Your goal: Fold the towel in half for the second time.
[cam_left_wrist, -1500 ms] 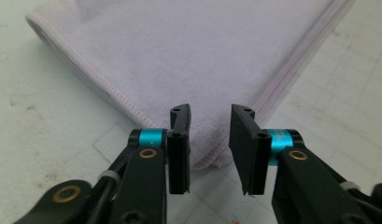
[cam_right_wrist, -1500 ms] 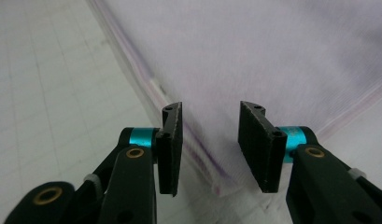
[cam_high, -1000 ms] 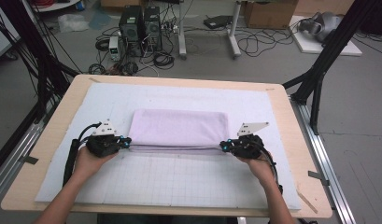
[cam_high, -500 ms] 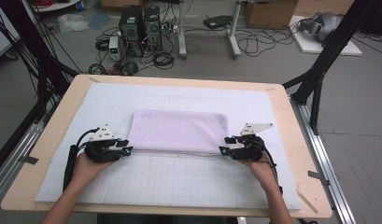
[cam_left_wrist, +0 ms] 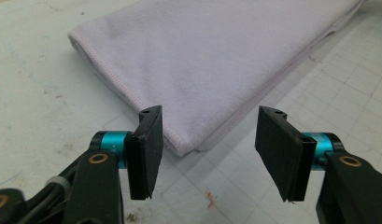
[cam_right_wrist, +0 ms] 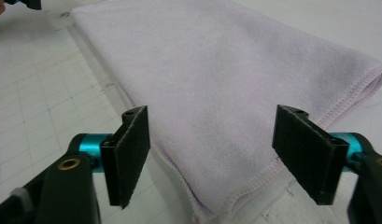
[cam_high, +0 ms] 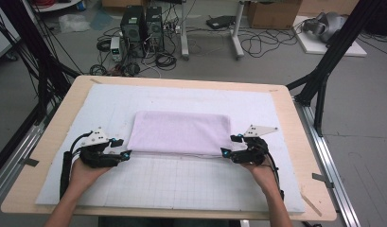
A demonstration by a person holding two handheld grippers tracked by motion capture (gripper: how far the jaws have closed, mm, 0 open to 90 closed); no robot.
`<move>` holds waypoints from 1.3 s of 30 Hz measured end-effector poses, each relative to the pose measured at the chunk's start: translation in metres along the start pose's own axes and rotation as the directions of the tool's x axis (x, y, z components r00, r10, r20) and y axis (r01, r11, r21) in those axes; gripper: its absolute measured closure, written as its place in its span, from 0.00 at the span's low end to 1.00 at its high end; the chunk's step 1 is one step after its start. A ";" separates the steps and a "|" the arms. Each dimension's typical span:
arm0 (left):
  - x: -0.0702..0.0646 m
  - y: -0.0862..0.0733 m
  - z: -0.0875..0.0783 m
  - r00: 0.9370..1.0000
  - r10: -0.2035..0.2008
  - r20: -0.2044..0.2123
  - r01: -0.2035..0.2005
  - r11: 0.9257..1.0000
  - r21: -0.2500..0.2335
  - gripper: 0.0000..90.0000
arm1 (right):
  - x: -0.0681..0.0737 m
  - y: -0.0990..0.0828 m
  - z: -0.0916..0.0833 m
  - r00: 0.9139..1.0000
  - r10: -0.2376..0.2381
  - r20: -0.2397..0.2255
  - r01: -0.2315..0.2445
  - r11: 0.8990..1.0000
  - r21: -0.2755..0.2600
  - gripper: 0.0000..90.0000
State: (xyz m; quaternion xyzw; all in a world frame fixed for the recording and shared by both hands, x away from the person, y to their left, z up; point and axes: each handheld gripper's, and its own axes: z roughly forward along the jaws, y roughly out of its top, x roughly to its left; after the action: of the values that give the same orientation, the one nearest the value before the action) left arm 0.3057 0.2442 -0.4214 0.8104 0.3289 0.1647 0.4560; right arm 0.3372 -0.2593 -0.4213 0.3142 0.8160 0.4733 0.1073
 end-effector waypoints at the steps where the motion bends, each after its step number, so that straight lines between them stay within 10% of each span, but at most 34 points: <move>1: 0.000 -0.001 -0.003 1.000 0.000 -0.003 0.000 1.000 -0.007 0.46 | 0.000 0.000 0.000 1.000 -0.001 -0.004 0.001 1.000 -0.003 0.25; 39: -0.014 -0.015 -0.033 0.999 -0.003 -0.044 0.001 0.999 -0.036 0.34 | 0.029 -0.017 -0.032 0.997 -0.022 0.071 0.026 0.998 -0.058 0.16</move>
State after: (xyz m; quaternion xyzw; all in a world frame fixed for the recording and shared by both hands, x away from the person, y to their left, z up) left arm 0.2712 0.2609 -0.4157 0.7980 0.3367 0.1877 0.4633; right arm 0.2923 -0.2706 -0.4153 0.3174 0.8012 0.4844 0.1508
